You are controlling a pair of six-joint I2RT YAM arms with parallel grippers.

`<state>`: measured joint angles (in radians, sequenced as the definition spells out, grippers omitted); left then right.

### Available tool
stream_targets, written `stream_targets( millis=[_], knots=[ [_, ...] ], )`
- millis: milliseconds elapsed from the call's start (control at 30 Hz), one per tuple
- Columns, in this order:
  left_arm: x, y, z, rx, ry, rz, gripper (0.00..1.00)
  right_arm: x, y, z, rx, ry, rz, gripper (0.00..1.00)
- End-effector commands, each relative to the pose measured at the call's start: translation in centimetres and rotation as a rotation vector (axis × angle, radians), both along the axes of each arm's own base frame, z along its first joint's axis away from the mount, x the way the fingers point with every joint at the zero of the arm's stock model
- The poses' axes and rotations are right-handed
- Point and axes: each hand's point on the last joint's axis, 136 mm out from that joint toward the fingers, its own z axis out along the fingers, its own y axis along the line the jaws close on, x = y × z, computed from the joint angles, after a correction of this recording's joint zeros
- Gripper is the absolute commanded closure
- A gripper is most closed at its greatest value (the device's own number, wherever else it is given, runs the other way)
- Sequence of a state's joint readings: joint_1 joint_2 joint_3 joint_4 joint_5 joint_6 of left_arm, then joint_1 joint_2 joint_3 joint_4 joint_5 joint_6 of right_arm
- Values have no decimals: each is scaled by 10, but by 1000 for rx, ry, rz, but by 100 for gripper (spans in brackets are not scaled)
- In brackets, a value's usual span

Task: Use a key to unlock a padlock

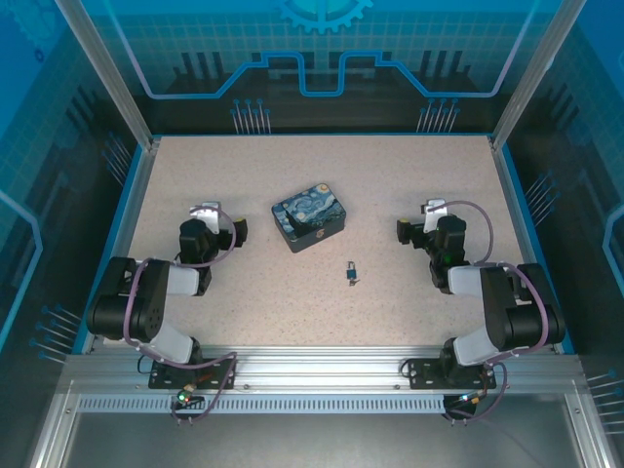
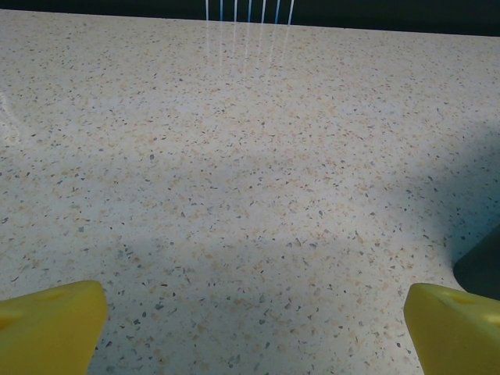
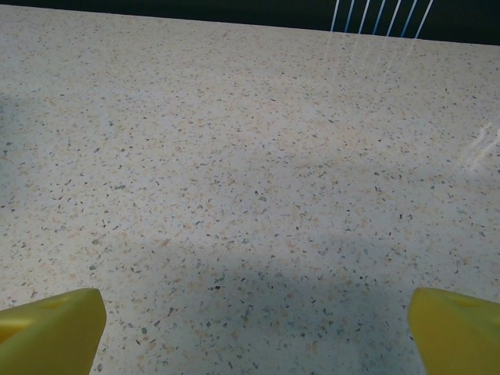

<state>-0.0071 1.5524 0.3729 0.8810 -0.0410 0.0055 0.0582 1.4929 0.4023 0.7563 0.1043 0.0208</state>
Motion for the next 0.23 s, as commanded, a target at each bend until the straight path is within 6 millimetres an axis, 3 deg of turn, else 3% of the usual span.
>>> stream_targets(
  millis=[0,200],
  knots=[
    [7,6,13,2,-45,22,1,7,1,7,-18,-22,0,0],
    [6,6,12,1,-45,23,1,7,1,8,-17,-24,0,0]
  ],
)
